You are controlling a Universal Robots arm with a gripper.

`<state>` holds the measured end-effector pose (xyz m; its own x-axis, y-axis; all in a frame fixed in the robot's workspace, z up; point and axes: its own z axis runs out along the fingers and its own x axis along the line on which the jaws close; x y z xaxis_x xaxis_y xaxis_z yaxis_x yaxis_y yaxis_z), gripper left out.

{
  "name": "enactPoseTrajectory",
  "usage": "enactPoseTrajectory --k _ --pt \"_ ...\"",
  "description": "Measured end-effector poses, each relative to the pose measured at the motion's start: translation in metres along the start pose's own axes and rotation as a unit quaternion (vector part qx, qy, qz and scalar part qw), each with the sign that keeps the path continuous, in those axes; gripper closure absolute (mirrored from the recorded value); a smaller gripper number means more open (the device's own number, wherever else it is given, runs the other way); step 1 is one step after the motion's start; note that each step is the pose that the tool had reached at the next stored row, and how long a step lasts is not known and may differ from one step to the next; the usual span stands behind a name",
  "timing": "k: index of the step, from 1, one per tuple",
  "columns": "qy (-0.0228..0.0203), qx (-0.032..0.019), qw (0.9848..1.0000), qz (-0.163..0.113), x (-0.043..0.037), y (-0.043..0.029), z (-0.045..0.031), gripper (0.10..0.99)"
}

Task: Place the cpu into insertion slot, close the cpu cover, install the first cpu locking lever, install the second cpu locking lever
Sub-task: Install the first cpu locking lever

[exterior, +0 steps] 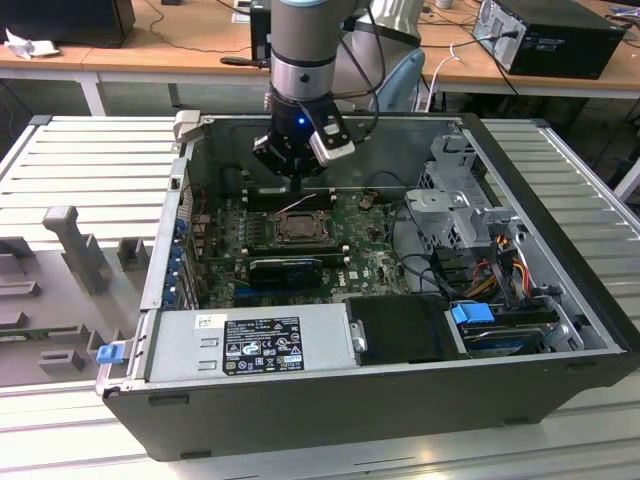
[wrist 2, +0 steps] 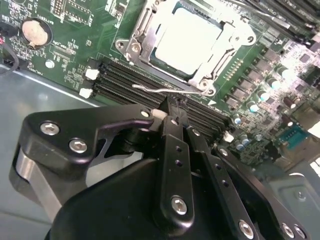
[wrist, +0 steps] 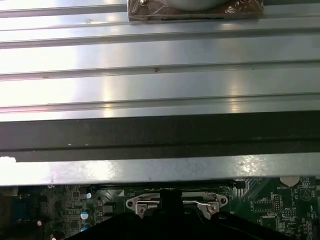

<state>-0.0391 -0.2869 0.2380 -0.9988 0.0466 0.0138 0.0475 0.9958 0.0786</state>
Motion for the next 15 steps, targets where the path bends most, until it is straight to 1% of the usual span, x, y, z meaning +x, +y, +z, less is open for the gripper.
enactPoseTrajectory --k 7,10,11,13,15 --pt "-0.0001 0.0003 1.0 0.0 -0.0002 -0.0007 0.002 0.98" --pt "0.0 0.0004 1.0 0.0 -0.002 -0.0008 0.0036 0.98" --pt "0.0001 -0.0001 1.0 -0.001 -0.0031 -0.0008 0.0039 0.98" --pt "0.0003 -0.0051 1.0 -0.001 -0.0055 -0.0007 0.0048 0.98" --pt "0.0005 -0.0059 1.0 -0.003 -0.0064 -0.0007 0.0063 0.98"
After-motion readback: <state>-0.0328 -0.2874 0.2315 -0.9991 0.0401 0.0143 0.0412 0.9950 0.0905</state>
